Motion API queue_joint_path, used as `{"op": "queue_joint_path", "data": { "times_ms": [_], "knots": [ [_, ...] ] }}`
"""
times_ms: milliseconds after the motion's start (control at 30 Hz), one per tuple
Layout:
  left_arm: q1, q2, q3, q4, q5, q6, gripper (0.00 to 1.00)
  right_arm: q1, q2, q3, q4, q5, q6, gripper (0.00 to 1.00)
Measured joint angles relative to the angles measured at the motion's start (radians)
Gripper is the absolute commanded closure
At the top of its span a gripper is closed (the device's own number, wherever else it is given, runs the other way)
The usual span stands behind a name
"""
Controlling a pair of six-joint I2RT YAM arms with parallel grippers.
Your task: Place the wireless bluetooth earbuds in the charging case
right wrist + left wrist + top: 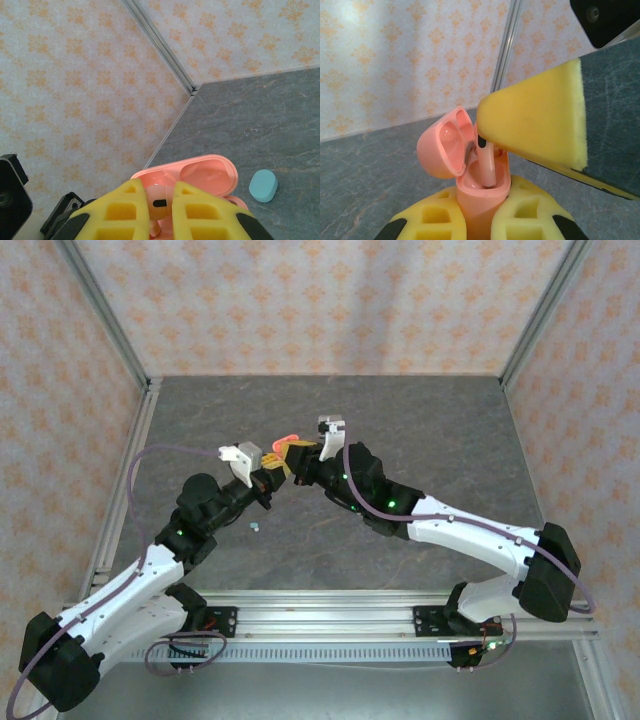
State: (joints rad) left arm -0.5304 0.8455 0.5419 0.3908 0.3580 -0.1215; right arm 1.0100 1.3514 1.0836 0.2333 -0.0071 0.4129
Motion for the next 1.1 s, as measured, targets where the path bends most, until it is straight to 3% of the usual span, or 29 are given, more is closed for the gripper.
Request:
{"op": "queue_joint_path", "data": {
  "times_ms": [733, 1100],
  "knots": [
    [0.000, 0.008, 0.000, -0.006, -0.004, 0.015, 1.00, 0.000, 0.006, -0.007, -0.001, -0.021, 0.021, 0.85],
    [-0.006, 0.008, 0.000, -0.042, -0.003, 0.018, 1.00, -0.001, 0.005, 0.013, -0.092, -0.035, 0.032, 0.81]
  ]
}}
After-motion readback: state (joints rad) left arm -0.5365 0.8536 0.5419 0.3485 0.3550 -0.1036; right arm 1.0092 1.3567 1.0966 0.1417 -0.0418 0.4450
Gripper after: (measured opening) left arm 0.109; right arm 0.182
